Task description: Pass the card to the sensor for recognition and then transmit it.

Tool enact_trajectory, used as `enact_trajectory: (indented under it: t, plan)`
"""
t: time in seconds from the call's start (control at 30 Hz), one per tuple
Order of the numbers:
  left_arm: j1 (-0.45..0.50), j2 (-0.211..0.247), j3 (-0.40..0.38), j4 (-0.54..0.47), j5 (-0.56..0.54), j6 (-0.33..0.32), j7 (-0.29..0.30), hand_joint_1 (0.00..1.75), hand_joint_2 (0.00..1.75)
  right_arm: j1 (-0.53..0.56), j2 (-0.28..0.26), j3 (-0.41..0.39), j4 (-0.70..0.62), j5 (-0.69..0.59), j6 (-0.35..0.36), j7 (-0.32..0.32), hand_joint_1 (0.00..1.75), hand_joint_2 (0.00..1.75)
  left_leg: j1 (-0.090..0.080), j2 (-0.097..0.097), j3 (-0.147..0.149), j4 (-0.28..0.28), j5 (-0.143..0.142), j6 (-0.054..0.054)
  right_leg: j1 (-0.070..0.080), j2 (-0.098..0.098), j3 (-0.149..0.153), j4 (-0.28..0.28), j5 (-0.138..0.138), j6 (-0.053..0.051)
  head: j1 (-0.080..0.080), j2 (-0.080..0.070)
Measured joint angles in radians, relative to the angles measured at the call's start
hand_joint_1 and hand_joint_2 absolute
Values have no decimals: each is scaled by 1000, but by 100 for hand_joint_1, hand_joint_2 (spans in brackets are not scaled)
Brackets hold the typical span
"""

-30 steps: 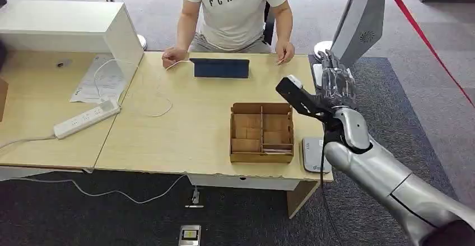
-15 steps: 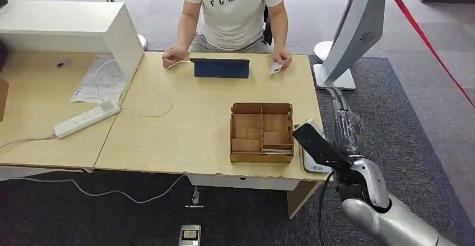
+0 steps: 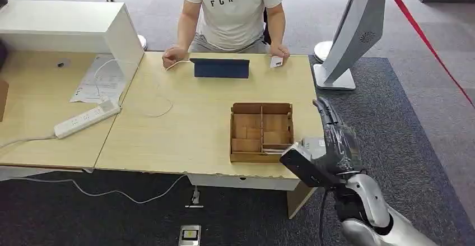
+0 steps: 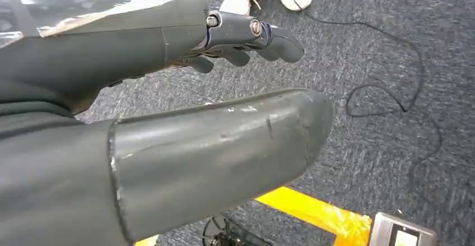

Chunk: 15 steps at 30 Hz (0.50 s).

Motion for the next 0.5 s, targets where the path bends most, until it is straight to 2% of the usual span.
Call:
enact_trajectory:
  t: [0.07, 0.27, 0.5]
  plan:
    - [-1, -2, 0, 0, -3, -1, -3, 0, 0, 1, 13, 7, 0, 20, 22, 1, 0, 175, 0, 0, 0, 0, 0, 0, 0, 0, 0, 0, 0, 0, 0, 0]
    - [-2, -2, 0, 0, -26, -19, -19, 0, 0, -17, 56, 45, 19, 114, 109, 64, 0, 175, 0, -1, 0, 0, 0, 0, 0, 0, 0, 0, 0, 0, 0, 0]
    - [-1, -2, 0, 0, -40, -49, -32, 0, 0, -55, 87, 90, 88, 92, 144, 80, 0, 175, 0, 0, 0, 0, 0, 0, 0, 0, 0, 0, 0, 0, 0, 0]
